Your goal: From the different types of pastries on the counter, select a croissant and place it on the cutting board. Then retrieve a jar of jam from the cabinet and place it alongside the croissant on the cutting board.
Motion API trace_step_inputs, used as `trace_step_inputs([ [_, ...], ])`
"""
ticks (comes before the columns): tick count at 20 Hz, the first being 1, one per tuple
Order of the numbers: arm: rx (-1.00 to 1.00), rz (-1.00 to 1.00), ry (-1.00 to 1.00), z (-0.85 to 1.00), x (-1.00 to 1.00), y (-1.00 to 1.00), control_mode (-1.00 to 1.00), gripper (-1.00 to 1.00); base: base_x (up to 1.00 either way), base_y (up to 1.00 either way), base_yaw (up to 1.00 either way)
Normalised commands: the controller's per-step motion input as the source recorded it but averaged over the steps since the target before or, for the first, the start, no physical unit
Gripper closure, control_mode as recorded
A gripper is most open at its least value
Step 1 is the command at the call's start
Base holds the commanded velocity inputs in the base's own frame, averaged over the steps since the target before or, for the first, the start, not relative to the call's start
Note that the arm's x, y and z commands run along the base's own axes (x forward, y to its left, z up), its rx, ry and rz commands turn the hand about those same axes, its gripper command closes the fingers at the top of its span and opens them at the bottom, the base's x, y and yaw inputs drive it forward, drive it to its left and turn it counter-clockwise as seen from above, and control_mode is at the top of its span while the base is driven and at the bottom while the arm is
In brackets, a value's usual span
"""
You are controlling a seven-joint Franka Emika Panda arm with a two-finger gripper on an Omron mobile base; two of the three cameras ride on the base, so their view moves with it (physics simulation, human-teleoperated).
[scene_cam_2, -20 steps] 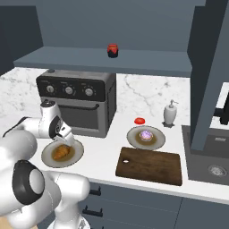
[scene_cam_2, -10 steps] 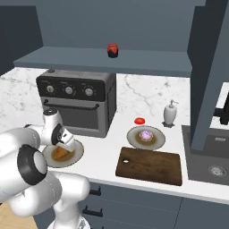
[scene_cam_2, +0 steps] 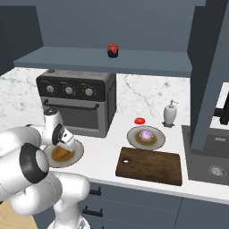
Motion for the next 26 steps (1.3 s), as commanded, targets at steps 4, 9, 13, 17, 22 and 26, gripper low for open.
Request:
trace_step_inputs([
  [4,0.00,0.01,-0.02,-0.26,0.04,0.00,-1.00,-1.00,0.00,0.00,0.00],
  [9,0.00,0.01,-0.01,-0.35,0.02,0.00,-1.00,-1.00,0.00,0.00,0.00],
  [13,0.00,0.01,0.02,-0.34,0.01,0.01,-1.00,1.00,0.00,0.00,0.00],
  [17,0.04,0.00,0.08,-0.17,-0.07,0.00,-1.00,1.00,0.00,0.00,0.00],
  [22,-0.05,0.00,0.10,0.18,-0.06,0.01,-1.00,1.00,0.00,0.00,0.00],
  [26,-0.20,0.00,0.00,0.51,-0.09,0.00,-1.00,1.00,0.00,0.00,0.00],
])
